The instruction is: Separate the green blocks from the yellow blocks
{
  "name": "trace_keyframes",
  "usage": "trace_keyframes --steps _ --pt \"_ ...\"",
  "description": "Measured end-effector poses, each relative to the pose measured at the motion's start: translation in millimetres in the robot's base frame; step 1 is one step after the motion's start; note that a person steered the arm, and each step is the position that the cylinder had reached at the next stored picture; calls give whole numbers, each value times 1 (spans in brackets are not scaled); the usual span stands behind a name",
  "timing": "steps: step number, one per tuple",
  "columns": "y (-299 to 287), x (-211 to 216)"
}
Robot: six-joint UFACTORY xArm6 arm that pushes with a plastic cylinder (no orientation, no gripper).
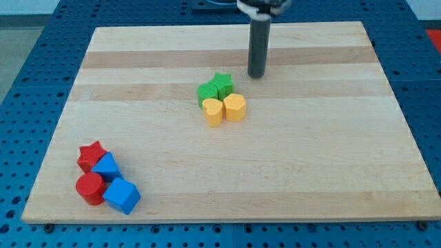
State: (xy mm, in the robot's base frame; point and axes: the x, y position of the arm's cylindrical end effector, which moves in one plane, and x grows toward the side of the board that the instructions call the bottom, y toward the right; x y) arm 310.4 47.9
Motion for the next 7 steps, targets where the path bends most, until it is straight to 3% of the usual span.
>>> trace_keyframes --steps 1,3,4,5,7 --pt "-51 -28" --pt "-201 26" --pt "-195 99" --pt "-191 121" --pt "-139 119"
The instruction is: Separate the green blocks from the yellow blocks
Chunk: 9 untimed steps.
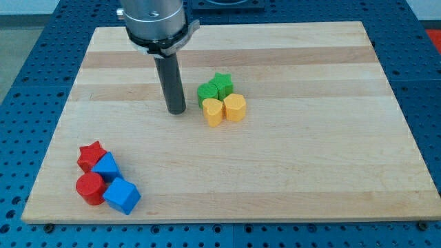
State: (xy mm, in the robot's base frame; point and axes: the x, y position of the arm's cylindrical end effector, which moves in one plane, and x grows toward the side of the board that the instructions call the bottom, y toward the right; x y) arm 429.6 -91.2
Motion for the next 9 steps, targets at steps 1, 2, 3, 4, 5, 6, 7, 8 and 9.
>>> trace_keyframes --steps 1,2,3,4,5,6,7,8,9 --pt "29 0" --pt "34 0" --pt "59 -32" --pt "107 -72" --pt "158 -108" --pt "200 -135" --pt "233 -156" --pt "236 -156" --pt "229 -156"
